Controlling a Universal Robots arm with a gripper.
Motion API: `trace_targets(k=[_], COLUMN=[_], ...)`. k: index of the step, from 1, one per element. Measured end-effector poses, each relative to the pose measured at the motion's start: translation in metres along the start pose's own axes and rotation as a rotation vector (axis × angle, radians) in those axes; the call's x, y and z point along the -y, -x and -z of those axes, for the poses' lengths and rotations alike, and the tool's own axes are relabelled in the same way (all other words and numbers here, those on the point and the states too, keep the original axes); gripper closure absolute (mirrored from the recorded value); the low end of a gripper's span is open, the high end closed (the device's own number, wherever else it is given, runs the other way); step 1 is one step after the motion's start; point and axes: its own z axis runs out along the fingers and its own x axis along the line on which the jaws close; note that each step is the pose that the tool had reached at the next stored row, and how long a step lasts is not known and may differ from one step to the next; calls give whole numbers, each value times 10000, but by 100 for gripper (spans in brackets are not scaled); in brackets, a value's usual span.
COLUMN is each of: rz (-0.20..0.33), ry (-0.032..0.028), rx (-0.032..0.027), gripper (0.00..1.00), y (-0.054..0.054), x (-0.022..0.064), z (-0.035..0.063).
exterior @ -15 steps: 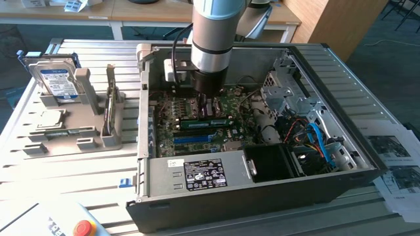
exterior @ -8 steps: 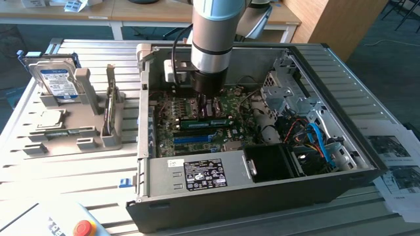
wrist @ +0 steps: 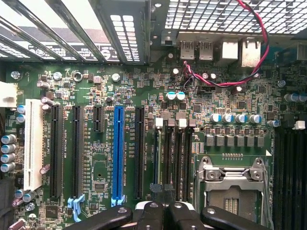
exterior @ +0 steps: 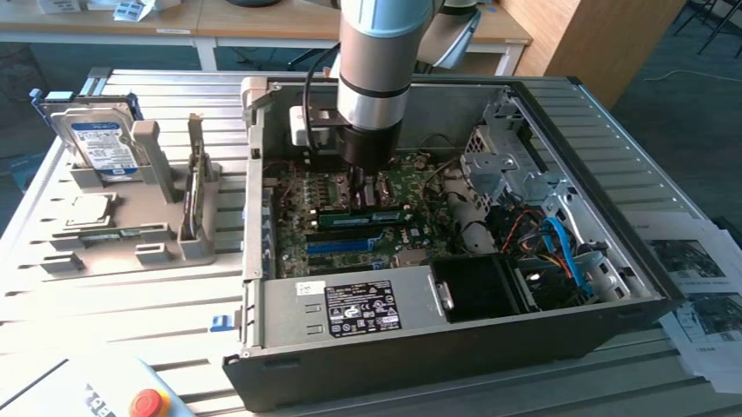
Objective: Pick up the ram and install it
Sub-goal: 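Press down the ram until it locks into place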
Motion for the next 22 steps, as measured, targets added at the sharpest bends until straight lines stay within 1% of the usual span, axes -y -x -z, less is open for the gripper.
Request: trace_targets(k=[9, 17, 21, 22], rz=[0, 0, 0, -1], ry=[1, -10, -21, -13], rx=[-1, 0, 17, 8], gripper=[90, 90, 90, 90], y=[-5, -7, -4, -5], x=[-1, -2, 0, -1], z=[-10, -28, -10, 3])
